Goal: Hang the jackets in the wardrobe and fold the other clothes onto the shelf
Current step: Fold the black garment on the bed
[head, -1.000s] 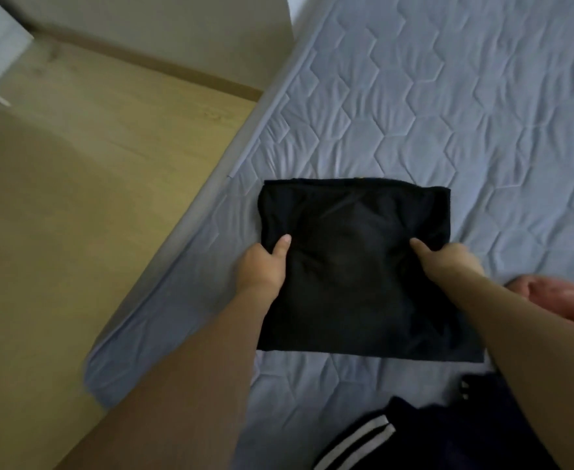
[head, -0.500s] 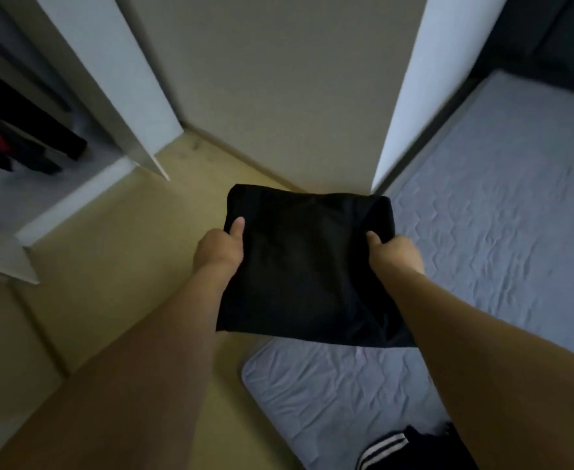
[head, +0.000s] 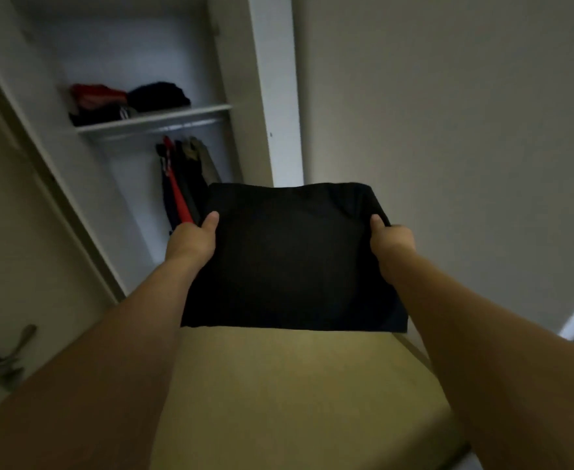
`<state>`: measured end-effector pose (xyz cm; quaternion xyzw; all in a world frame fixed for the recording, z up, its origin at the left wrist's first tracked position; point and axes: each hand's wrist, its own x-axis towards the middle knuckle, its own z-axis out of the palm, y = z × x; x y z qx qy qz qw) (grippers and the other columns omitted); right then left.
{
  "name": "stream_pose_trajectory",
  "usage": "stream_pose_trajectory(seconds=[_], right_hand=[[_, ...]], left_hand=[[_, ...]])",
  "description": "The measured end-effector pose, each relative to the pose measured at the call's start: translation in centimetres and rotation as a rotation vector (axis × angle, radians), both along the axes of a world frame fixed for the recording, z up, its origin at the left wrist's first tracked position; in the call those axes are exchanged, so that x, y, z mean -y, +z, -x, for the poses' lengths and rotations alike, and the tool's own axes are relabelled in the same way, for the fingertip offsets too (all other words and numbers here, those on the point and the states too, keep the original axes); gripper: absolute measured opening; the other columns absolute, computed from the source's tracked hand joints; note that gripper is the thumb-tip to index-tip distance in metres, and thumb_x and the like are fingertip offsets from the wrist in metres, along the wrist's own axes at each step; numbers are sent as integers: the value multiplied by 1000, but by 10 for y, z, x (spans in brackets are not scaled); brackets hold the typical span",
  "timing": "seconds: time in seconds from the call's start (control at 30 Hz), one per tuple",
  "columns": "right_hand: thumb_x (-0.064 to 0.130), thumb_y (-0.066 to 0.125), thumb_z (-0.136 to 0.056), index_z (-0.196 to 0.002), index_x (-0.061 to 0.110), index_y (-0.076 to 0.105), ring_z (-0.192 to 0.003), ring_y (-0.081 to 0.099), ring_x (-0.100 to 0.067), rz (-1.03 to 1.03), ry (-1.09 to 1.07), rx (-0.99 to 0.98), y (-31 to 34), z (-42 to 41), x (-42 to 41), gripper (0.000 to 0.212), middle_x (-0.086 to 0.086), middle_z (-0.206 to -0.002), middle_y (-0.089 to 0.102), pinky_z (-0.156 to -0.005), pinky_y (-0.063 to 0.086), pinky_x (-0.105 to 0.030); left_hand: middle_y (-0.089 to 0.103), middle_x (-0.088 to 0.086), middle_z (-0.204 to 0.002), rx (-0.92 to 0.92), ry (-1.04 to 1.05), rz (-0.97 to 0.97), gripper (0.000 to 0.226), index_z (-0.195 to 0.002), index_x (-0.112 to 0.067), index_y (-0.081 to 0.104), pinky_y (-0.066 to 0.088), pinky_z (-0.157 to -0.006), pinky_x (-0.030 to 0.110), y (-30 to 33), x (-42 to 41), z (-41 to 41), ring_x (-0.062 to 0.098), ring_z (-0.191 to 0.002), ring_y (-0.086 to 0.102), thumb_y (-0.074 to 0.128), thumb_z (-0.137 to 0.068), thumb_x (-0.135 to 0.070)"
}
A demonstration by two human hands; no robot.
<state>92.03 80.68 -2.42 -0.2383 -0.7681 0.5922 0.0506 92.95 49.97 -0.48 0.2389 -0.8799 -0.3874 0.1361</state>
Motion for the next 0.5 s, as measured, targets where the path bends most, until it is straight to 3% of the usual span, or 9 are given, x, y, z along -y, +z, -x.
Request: stream_pose_trajectory(seconds=[0.07,0.13,0.2,0.3,0.37,0.5], right_hand=[[51,46,-96,-122,0,52,-88,57,-35,12,30,-46,29,47,48,57,-18,-102,58,-73,44,-40],[51,46,-96,-125,0,50,-87,56,-34,6,60,-57,52,87,98,59,-19,-109,58,-73,42,-39],[52,44,-96,-124,1,50,-75,49,-28,-14,77,-66,67,126,140,59,-14,-99,53,-71,40,-39],[53,45,-95,-122,2,50,-67,46,-24,-38,102,-82,83,178,192,57,-6,-82,48,-64,39,-37],[53,46,-95,-120,2,51,-67,48,-25,-63,126,-95,92,215,221,57,-7,-78,46,-65,41,-37],[50,46,-95,-122,2,50,-66,47,-23,-18,188,-137,101,312,281,55,-6,-77,46,-68,42,-38]], left_hand=[[56,19,-125,-27,56,-5,74,-129,2,50,39,-81,35,28,48,36,33,-103,55,38,-95,-62],[58,19,-120,-45,96,-16,72,-126,1,53,38,-77,35,51,95,68,30,-92,53,39,-94,-63],[58,18,-117,-52,110,-22,72,-126,0,53,38,-76,36,70,135,101,28,-88,52,40,-93,-63],[56,12,-95,-48,129,-28,67,-114,-2,56,39,-75,37,87,185,149,25,-75,49,39,-94,-63],[58,15,-102,-53,124,-27,64,-108,-3,57,39,-76,36,91,213,183,26,-78,49,38,-95,-62],[58,19,-117,-72,169,-33,69,-119,2,56,40,-81,37,101,269,258,31,-94,54,39,-95,-61]])
